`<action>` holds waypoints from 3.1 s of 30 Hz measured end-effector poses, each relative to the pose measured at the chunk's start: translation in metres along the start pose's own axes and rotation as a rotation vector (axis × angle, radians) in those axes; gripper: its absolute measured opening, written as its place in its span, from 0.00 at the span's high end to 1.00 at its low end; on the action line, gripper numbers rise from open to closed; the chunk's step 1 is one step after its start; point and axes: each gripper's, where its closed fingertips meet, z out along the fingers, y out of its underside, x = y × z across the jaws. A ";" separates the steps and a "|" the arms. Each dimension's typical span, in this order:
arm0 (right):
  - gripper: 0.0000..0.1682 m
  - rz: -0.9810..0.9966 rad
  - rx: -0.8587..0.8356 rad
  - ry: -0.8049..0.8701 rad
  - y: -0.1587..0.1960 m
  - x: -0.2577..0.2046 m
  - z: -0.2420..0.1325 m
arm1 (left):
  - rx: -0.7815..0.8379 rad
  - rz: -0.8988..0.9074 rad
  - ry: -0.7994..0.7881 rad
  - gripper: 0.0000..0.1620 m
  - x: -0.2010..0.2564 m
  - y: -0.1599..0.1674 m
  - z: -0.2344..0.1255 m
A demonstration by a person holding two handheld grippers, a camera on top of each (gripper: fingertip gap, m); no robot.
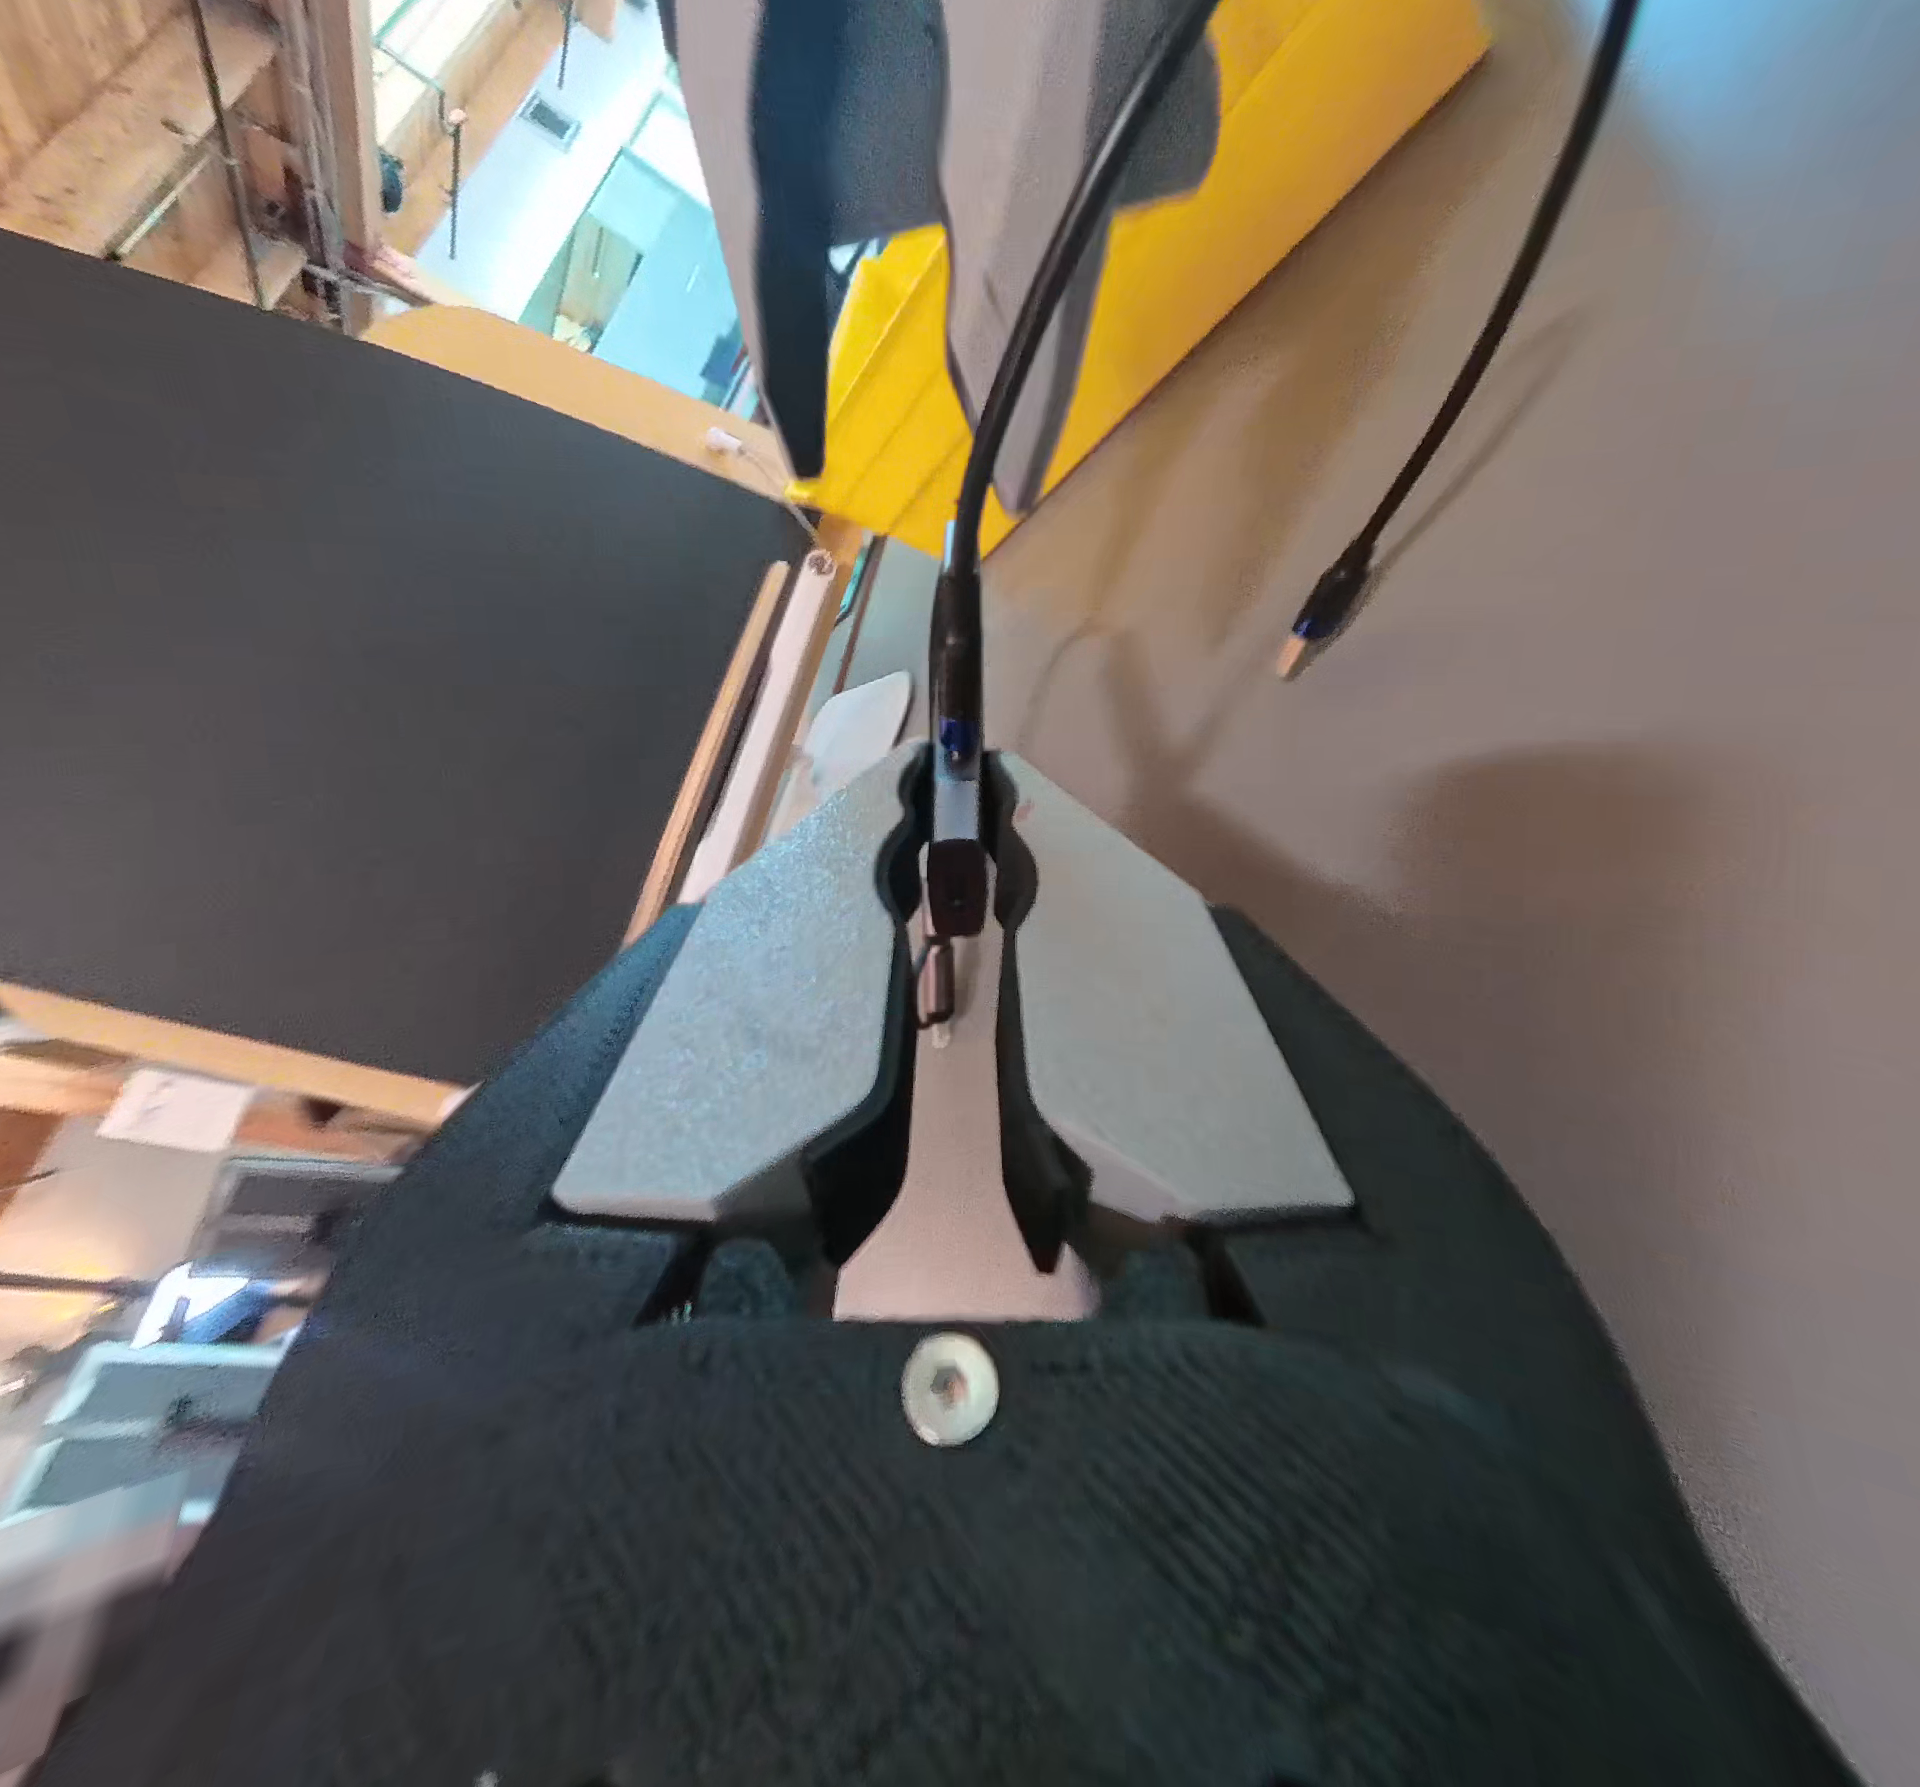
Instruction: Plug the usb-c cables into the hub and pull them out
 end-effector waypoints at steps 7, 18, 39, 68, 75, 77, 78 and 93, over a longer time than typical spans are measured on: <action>0.92 -0.135 -0.120 -0.038 0.015 -0.018 0.018 | 0.116 -0.143 0.095 0.95 0.006 -0.024 -0.008; 0.97 0.087 0.010 -0.020 0.000 0.005 -0.044 | 0.155 -0.421 0.008 0.92 -0.030 -0.023 -0.016; 0.96 0.209 -0.185 0.346 0.055 0.264 -0.156 | -0.203 -0.517 -0.142 1.00 -0.042 0.052 0.002; 0.71 0.570 0.141 -0.009 0.006 0.152 -0.092 | -0.337 -0.562 -0.063 0.95 -0.015 0.066 0.015; 0.66 0.603 0.345 -0.262 -0.056 0.004 -0.005 | -0.415 -0.630 -0.089 0.95 0.006 0.067 0.005; 0.67 0.534 0.239 -0.211 -0.030 -0.011 0.033 | -0.421 -0.672 -0.088 0.92 0.014 0.056 -0.008; 0.68 0.515 0.206 -0.189 -0.017 -0.014 0.046 | -0.417 -0.688 -0.090 0.91 0.018 0.048 -0.016; 0.71 0.694 0.153 -0.208 0.032 -0.004 0.073 | -0.690 -0.747 -0.340 0.74 -0.044 0.019 -0.235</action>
